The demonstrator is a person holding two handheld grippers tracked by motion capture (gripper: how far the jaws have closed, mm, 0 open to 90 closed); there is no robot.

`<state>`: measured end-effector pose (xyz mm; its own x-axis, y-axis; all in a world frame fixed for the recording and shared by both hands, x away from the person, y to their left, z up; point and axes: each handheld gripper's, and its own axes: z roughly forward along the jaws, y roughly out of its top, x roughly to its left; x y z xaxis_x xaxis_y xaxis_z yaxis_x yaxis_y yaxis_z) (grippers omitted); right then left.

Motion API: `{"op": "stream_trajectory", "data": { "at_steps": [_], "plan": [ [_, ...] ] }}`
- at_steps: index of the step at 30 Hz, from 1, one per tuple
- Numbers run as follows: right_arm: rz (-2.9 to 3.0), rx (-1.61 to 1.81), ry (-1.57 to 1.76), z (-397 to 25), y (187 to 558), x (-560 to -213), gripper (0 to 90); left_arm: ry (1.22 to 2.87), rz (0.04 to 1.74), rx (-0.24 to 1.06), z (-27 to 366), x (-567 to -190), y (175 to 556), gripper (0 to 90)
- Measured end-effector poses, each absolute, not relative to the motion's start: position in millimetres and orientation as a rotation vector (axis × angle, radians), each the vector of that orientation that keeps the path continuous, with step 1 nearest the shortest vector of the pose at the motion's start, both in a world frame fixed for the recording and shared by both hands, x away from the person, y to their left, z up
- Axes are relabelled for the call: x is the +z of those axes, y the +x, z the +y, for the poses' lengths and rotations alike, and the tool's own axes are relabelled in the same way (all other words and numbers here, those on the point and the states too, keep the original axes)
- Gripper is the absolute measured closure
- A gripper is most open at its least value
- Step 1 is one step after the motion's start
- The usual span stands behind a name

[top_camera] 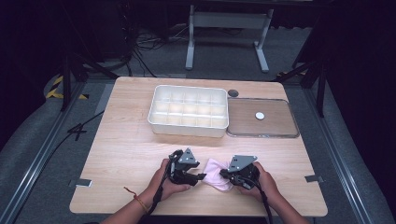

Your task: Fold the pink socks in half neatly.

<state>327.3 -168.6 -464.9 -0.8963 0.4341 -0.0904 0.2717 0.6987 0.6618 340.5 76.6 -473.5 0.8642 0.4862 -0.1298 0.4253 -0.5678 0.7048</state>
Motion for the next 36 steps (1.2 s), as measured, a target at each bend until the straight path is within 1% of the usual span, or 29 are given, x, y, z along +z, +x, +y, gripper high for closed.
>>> {"op": "stream_trajectory", "data": {
  "at_steps": [5, 10, 12, 18, 24, 27, 32, 36],
  "plan": [
    [2.668, 0.987, 0.551, -169, 327, -465, 86.5, 2.254, 0.670, 0.099, 71, -477, 340, 41.2],
    [2.652, 0.986, 0.540, -169, 325, -466, 86.1, 2.268, 0.657, 0.122, 69, -478, 341, 41.9],
    [2.628, 0.984, 0.546, -169, 324, -464, 84.0, 2.260, 0.666, 0.127, 68, -479, 340, 41.9],
    [2.555, 1.067, 0.548, -172, 319, -453, 85.1, 2.264, 0.659, 0.137, 68, -479, 340, 42.0],
    [2.633, 0.967, 0.527, -166, 320, -466, 85.0, 2.260, 0.667, 0.132, 68, -479, 339, 42.1],
    [2.655, 0.968, 0.535, -167, 322, -465, 85.2, 2.254, 0.666, 0.128, 68, -479, 340, 42.4],
    [2.654, 0.967, 0.541, -166, 322, -466, 85.6, 2.230, 0.675, 0.073, 66, -479, 341, 45.6],
    [2.649, 0.958, 0.534, -165, 321, -466, 85.7, 2.211, 0.666, 0.018, 63, -480, 342, 46.4]
  ]
}}
